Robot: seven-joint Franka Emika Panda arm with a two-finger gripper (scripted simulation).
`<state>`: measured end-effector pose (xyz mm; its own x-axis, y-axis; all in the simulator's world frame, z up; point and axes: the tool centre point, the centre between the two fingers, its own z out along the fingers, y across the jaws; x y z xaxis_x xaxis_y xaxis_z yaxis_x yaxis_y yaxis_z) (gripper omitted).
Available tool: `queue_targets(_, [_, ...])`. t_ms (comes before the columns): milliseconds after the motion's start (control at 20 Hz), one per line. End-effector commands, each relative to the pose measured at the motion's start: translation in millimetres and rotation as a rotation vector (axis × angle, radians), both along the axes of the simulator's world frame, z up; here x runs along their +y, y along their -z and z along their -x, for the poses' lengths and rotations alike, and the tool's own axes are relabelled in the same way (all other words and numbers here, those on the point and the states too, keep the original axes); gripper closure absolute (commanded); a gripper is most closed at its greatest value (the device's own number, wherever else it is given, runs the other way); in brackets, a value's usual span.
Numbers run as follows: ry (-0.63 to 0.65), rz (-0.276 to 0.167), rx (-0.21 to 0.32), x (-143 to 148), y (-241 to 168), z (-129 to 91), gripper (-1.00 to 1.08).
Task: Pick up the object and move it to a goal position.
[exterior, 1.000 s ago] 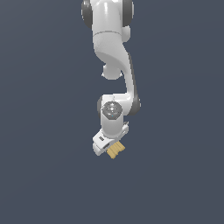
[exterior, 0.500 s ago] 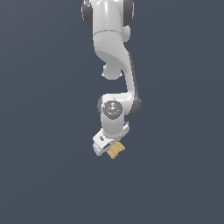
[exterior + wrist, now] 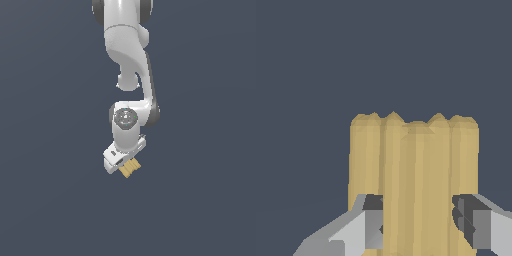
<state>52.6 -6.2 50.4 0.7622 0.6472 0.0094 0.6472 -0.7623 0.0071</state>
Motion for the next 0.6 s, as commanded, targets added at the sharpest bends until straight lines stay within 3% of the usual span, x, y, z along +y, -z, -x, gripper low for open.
queue_targets(0, [0.0,0.001,0.0,-4.1,-13.4,3.9,1.08])
queue_targets(550, [0.0,0.001,0.004,-33.4,-110.1,34.5,1.08])
